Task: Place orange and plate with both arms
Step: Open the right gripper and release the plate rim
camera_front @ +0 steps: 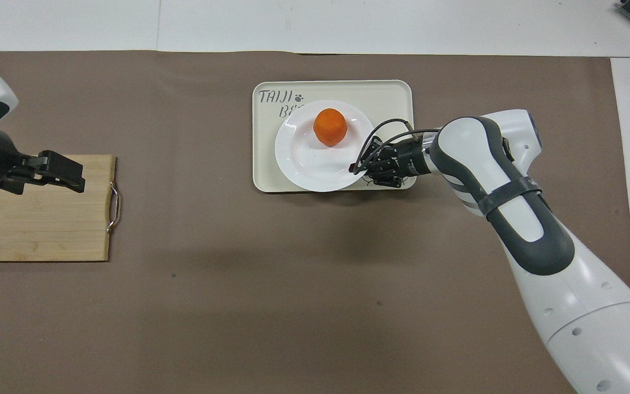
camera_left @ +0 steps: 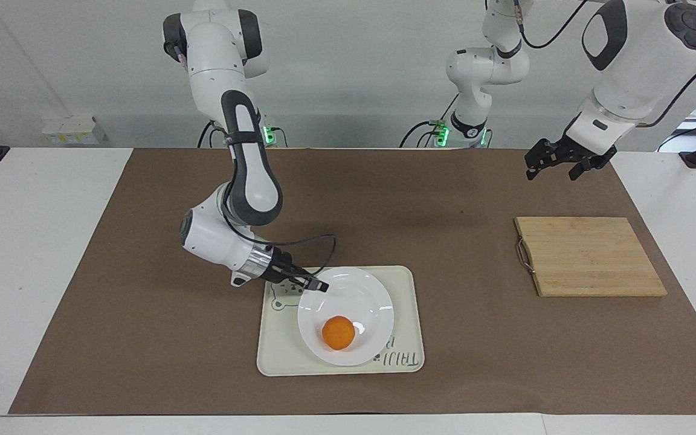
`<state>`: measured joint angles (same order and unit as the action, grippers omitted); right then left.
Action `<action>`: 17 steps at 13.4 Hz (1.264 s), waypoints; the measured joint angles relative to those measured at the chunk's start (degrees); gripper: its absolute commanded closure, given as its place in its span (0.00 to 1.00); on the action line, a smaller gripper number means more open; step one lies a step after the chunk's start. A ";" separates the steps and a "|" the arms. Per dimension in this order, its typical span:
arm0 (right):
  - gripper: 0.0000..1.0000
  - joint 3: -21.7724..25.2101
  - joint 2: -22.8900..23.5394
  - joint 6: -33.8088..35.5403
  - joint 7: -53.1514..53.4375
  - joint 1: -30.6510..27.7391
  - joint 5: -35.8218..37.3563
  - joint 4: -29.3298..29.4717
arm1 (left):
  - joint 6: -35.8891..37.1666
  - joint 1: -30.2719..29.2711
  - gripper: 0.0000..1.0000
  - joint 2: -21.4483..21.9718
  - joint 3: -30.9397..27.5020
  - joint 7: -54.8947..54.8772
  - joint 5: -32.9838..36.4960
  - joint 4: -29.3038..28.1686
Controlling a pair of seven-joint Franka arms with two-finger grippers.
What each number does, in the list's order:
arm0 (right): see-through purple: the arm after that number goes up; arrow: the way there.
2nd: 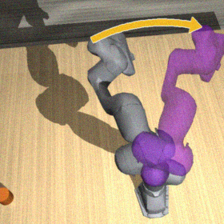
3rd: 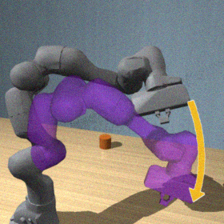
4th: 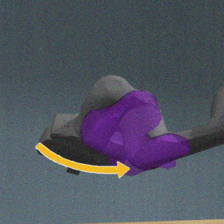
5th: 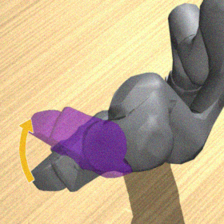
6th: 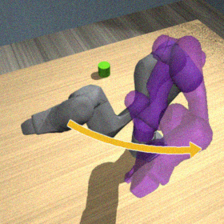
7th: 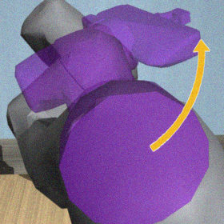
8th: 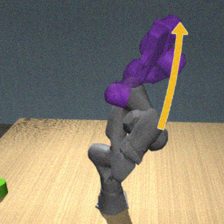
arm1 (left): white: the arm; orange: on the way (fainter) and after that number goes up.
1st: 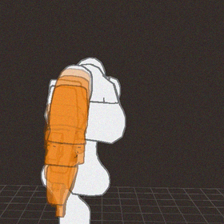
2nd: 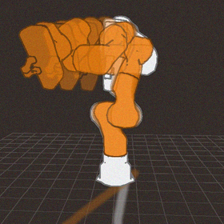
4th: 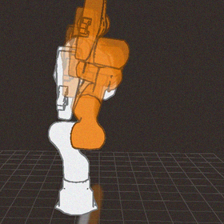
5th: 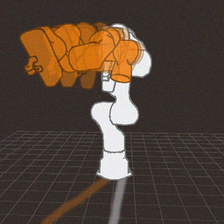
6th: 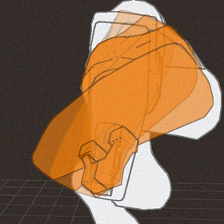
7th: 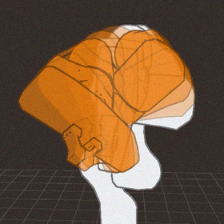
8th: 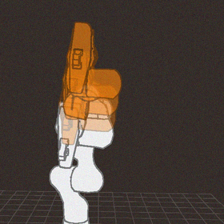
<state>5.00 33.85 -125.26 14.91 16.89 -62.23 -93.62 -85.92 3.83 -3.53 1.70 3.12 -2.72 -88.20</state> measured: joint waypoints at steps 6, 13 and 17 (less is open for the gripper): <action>0.00 0.43 0.03 2.79 0.24 -0.32 0.00 0.16 | 0.00 0.00 0.00 0.00 0.00 0.00 0.00 0.00; 0.00 1.27 -3.92 13.32 0.18 -6.18 5.55 1.35 | 0.00 0.00 0.00 0.00 0.00 0.00 0.00 0.00; 0.00 0.94 -8.22 14.19 0.07 -6.45 15.78 2.11 | 0.00 0.00 0.00 0.00 0.00 0.00 0.00 0.00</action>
<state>5.94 25.62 -111.07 14.99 10.44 -46.45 -91.51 -85.92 3.83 -3.53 1.70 3.12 -2.72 -88.20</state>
